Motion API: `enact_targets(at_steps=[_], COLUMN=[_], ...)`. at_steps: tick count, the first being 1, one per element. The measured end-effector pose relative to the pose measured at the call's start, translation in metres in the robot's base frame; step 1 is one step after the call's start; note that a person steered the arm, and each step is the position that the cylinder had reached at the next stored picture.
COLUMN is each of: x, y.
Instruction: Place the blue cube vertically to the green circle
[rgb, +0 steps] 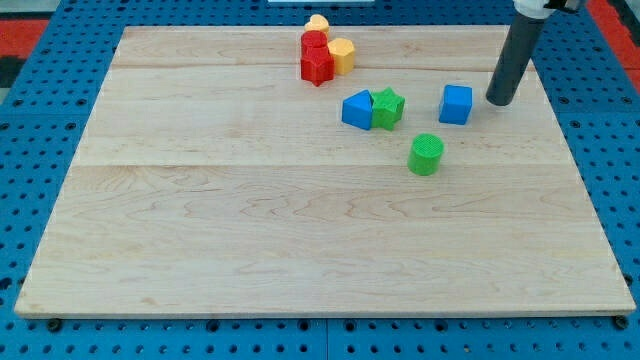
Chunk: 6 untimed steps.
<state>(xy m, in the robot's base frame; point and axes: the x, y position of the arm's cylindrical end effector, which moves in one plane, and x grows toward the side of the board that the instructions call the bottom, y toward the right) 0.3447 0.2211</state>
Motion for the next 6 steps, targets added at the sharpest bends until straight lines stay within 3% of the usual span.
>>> enact_targets(at_steps=[4, 6], x=[0.000, 0.010], y=[-0.045, -0.029])
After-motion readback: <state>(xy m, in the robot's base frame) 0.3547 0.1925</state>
